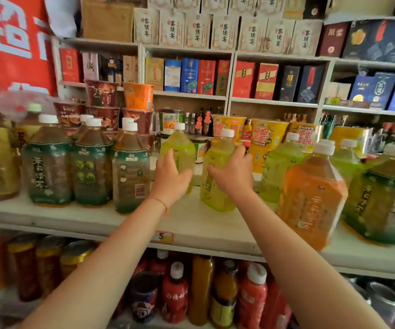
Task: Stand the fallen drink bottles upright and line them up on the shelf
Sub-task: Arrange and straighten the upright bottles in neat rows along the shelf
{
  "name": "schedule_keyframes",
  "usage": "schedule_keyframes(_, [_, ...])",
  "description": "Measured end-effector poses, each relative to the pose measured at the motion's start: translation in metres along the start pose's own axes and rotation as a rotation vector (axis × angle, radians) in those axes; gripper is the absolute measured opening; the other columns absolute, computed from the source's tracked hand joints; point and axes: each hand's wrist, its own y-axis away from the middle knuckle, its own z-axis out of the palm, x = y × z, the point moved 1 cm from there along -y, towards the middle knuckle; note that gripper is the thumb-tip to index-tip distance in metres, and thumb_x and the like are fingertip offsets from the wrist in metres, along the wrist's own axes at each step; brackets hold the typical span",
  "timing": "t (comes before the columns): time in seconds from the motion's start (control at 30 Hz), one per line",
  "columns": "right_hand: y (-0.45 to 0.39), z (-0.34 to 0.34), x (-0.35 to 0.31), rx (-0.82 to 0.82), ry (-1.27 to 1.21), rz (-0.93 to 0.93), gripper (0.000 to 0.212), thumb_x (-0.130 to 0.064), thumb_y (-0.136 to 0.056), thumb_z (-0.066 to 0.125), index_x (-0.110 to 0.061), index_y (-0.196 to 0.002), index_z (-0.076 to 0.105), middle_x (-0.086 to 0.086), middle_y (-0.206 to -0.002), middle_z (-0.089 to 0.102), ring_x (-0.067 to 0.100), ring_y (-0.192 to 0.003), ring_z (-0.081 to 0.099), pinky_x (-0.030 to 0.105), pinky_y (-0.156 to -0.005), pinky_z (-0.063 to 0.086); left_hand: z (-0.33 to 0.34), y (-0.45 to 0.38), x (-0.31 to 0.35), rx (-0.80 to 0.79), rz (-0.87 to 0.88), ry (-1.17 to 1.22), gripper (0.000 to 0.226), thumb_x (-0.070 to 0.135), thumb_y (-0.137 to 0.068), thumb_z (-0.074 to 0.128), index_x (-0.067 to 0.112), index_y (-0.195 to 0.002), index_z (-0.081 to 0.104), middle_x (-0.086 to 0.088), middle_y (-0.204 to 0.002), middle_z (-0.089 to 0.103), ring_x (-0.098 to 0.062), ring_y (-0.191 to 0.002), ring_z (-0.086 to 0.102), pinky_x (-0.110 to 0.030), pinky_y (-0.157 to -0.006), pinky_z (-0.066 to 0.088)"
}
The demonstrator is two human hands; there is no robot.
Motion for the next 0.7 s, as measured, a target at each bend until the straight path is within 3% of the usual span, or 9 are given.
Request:
schedule_keyframes(0.1, [-0.012, -0.001, 0.009, 0.079, 0.092, 0.068, 0.089, -0.036, -0.083, 0.079, -0.006, -0.147, 0.026, 0.018, -0.142, 0.038, 0.037, -0.131, 0.04, 0.047, -0.098, 0.046, 0.006, -0.012, 0.005, 0.042, -0.043, -0.044, 0.086, 0.029, -0.095, 0.061, 0.02, -0.161, 0.006, -0.012, -0.165, 0.013, -0.034, -0.15, 0.022, -0.048, -0.119, 0.026])
schedule_keyframes(0.27, [-0.026, 0.001, 0.017, 0.149, 0.125, 0.144, 0.093, -0.034, -0.083, 0.081, -0.008, -0.15, 0.022, 0.017, -0.146, 0.037, 0.036, -0.133, 0.039, 0.045, -0.101, 0.042, 0.007, -0.04, 0.012, 0.087, -0.132, -0.111, 0.099, 0.028, -0.09, 0.068, 0.02, -0.16, -0.001, -0.018, -0.162, 0.014, -0.041, -0.143, 0.031, -0.054, -0.113, 0.037])
schedule_keyframes(0.4, [-0.029, 0.003, 0.018, 0.166, 0.147, 0.175, 0.098, -0.038, -0.082, 0.081, -0.008, -0.153, 0.019, 0.016, -0.149, 0.036, 0.035, -0.135, 0.037, 0.044, -0.104, 0.041, 0.01, -0.057, 0.008, 0.111, -0.17, -0.184, 0.102, 0.042, -0.086, 0.074, 0.02, -0.159, 0.006, -0.021, -0.157, 0.022, -0.042, -0.137, 0.039, -0.052, -0.108, 0.042])
schedule_keyframes(0.5, [-0.03, 0.005, 0.02, 0.174, 0.148, 0.174, 0.1, -0.039, -0.082, 0.081, -0.008, -0.153, 0.019, 0.016, -0.15, 0.037, 0.035, -0.136, 0.038, 0.045, -0.105, 0.04, 0.015, -0.066, 0.006, 0.121, -0.162, -0.273, 0.104, 0.048, -0.081, 0.079, 0.02, -0.154, 0.011, -0.023, -0.152, 0.026, -0.044, -0.129, 0.046, -0.051, -0.097, 0.047])
schedule_keyframes(0.63, [-0.031, 0.005, 0.022, 0.185, 0.153, 0.159, 0.101, -0.041, -0.082, 0.081, -0.008, -0.154, 0.018, 0.017, -0.15, 0.036, 0.035, -0.137, 0.037, 0.046, -0.106, 0.04, 0.013, -0.075, 0.006, 0.121, -0.13, -0.362, 0.099, 0.051, -0.075, 0.082, 0.019, -0.143, 0.018, -0.023, -0.142, 0.036, -0.042, -0.113, 0.057, -0.042, -0.07, 0.046])
schedule_keyframes(0.7, [-0.03, 0.004, 0.023, 0.186, 0.167, 0.153, 0.104, -0.042, -0.082, 0.08, -0.007, -0.155, 0.016, 0.018, -0.152, 0.034, 0.036, -0.139, 0.036, 0.045, -0.107, 0.039, 0.01, -0.077, 0.005, 0.091, -0.102, -0.374, 0.1, 0.055, -0.073, 0.082, 0.019, -0.143, 0.019, -0.021, -0.139, 0.039, -0.041, -0.109, 0.059, -0.039, -0.068, 0.044])
